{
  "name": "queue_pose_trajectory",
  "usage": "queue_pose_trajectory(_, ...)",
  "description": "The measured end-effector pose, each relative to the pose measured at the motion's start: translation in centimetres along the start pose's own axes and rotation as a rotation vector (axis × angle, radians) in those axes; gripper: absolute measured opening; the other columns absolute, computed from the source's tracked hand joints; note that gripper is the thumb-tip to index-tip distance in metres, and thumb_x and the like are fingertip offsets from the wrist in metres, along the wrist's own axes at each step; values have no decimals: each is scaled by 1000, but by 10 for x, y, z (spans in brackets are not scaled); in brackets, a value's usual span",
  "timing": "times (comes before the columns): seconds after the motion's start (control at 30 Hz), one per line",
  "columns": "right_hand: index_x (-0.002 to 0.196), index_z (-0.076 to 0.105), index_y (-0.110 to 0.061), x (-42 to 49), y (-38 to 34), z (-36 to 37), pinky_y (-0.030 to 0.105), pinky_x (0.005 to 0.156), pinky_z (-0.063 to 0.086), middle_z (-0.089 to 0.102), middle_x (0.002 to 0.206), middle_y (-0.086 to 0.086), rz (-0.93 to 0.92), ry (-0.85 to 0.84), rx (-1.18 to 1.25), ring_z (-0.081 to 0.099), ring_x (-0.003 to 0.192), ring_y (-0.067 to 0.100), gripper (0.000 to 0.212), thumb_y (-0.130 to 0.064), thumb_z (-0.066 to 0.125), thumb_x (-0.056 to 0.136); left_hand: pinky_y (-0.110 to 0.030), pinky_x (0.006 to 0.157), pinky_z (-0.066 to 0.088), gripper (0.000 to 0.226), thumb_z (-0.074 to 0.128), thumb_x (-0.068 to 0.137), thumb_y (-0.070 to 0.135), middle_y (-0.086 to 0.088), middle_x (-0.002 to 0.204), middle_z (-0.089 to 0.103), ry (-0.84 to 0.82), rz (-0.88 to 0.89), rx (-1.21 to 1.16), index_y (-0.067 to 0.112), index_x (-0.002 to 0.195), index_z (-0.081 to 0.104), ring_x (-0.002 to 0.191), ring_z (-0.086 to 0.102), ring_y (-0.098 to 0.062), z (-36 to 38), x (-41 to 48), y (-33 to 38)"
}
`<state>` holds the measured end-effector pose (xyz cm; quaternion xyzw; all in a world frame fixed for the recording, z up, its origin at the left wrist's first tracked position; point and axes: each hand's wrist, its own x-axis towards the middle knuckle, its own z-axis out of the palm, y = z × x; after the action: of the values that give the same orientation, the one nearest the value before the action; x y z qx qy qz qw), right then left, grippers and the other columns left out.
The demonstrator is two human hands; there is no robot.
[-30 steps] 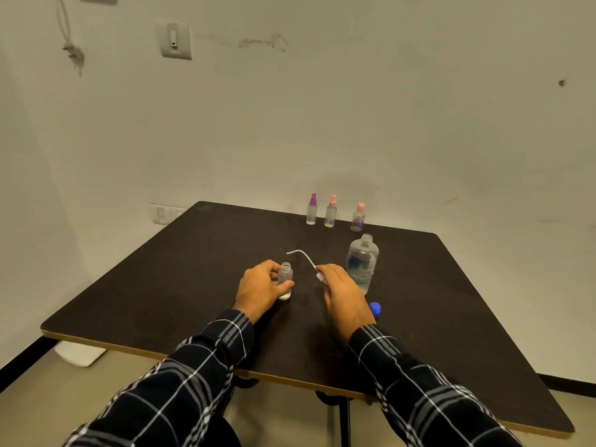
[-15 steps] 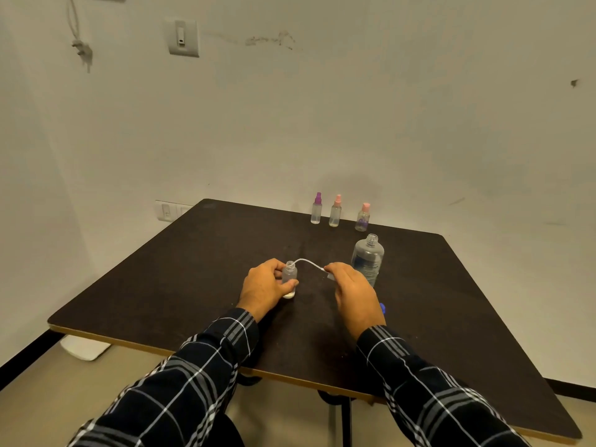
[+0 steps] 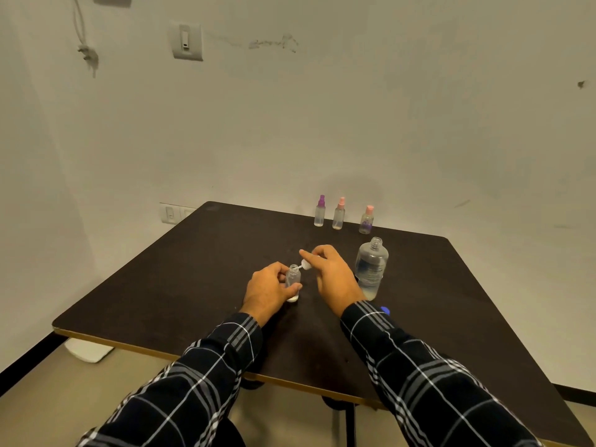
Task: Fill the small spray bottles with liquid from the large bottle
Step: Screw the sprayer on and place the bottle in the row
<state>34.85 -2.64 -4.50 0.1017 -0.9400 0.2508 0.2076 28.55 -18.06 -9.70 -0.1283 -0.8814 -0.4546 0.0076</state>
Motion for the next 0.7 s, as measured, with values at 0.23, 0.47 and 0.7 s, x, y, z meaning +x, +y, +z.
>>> queue_pose_trajectory(0.23, 109, 70, -14, 28, -12, -1, 31, 96, 49, 66, 113, 5, 128, -169, -80, 61, 104, 20, 23, -6, 55, 95, -31, 88, 58, 31, 83, 81, 35, 12, 95, 69, -5, 4, 17, 33, 104, 62, 89, 66, -3, -1, 0, 2)
queue_pose_trajectory(0.47, 96, 61, -19, 17, -6, 12, 26, 77, 52, 64, 92, -3, 269, 101, 235, 61, 84, 9, 21, -1, 52, 88, -30, 87, 58, 30, 82, 82, 34, 15, 93, 71, -21, 5, -7, 32, 107, 65, 86, 67, 2, 1, 1, 0)
queue_pose_trajectory(0.7, 132, 59, -34, 22, -2, 15, 12, 89, 44, 59, 120, -17, 182, -123, 343, 55, 107, -1, 41, -11, 57, 97, -32, 88, 57, 27, 80, 83, 33, 12, 94, 71, -18, 21, 9, 30, 106, 65, 88, 67, -3, -1, -1, 0)
